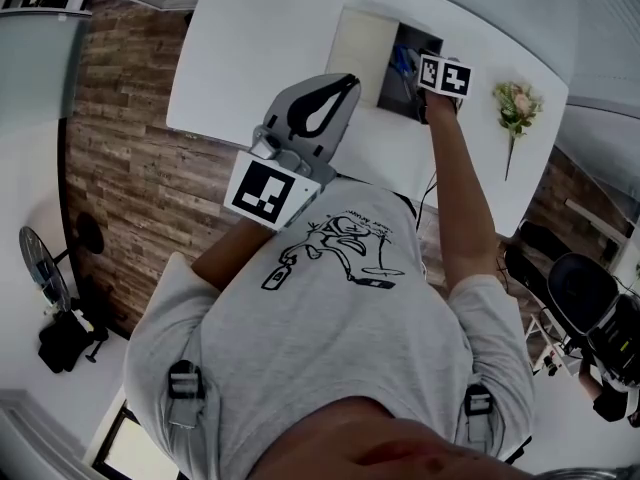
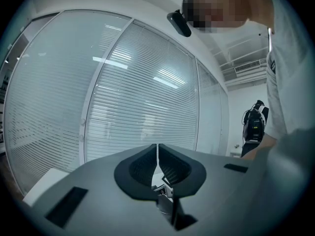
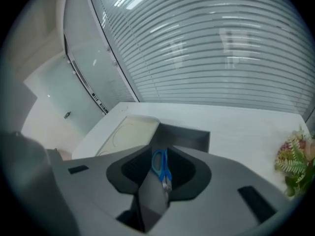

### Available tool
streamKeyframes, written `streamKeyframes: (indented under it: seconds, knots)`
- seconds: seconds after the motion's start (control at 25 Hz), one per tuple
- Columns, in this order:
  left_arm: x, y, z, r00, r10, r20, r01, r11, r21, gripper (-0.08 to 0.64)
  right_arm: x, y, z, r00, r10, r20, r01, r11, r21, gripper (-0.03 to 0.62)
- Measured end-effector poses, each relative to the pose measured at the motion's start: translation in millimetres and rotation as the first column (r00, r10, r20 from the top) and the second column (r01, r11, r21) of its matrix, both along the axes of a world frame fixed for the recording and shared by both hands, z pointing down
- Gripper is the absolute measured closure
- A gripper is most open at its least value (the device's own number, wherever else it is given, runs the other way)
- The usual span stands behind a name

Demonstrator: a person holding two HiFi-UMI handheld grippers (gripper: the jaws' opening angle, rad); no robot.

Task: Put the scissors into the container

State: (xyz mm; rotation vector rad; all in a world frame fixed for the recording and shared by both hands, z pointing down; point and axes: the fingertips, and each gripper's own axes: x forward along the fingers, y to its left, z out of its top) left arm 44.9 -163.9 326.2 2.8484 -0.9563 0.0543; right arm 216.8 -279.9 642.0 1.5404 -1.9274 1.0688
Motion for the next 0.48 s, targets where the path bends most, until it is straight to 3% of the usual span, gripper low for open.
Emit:
streamKeyframes:
  seconds: [0.28,0.48]
  knots:
    - [10,4,-2,1.000,0.012,0.009,-0.012,1.000,0.017,0.534,6,28,-62,0.999,-0.028,0.015,0.025,0.984,0.178,0.500]
    - [15,4,-3,1.000,0.020,0.008,-0.021,0.999,0.028,0.534,1,46,-124,0.999,-0.046,0.019,0.038,0.950,0.309,0.511]
